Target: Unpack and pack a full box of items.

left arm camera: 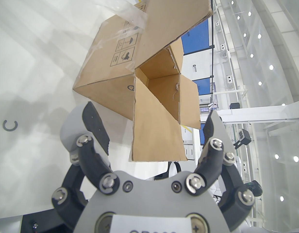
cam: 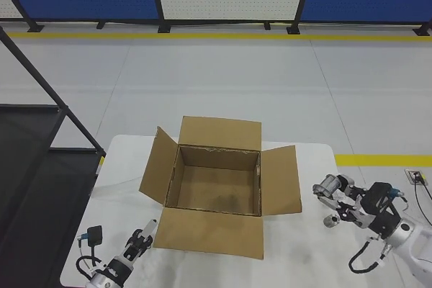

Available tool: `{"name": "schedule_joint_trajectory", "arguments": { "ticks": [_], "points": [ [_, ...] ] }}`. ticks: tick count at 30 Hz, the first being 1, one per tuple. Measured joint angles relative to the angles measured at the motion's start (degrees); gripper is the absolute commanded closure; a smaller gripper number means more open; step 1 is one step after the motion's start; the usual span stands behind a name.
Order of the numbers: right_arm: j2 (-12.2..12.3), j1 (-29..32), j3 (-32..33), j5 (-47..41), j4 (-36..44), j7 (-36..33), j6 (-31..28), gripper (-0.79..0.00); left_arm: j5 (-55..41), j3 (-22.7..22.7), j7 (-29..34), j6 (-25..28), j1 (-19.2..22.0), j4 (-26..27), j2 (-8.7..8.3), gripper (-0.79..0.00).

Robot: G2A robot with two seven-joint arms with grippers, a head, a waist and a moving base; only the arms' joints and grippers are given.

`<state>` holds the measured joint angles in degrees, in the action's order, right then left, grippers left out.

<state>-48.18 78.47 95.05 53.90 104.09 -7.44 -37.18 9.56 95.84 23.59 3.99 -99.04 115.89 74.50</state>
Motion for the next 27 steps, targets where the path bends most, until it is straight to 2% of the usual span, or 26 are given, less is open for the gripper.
{"name": "schedule_joint_trajectory", "arguments": {
  "ticks": [6, 13, 17, 22, 25, 27],
  "points": [
    [-0.8, -6.3, -8.0, -2.6, 2.0, -6.4, 3.0, 0.0, 0.0, 0.0, 0.0, 0.0, 0.0, 0.0, 0.0, -0.785],
    [-3.1, -19.5, -21.5, -6.3, -3.0, -11.9, 6.5, 0.0, 0.0, 0.0, 0.0, 0.0, 0.0, 0.0, 0.0, -0.785],
    [-5.1, -26.8, -29.4, -7.2, -8.1, -12.0, 6.7, 0.0, 0.0, 0.0, 0.0, 0.0, 0.0, 0.0, 0.0, -0.785],
    [-8.4, -34.4, -39.9, -6.1, -15.6, -9.8, 10.2, 0.0, 0.0, 0.0, 0.0, 0.0, 0.0, 0.0, 0.0, -0.785],
    [-10.2, -38.6, -44.1, -7.1, -20.3, -9.8, 10.9, 0.0, 0.0, 0.0, 0.0, 0.0, 0.0, 0.0, 0.0, -0.785],
    [-10.4, -39.1, -44.6, -7.1, -20.9, -9.9, 10.9, 0.0, 0.0, 0.0, 0.0, 0.0, 0.0, 0.0, 0.0, -0.785]
  ]
}}
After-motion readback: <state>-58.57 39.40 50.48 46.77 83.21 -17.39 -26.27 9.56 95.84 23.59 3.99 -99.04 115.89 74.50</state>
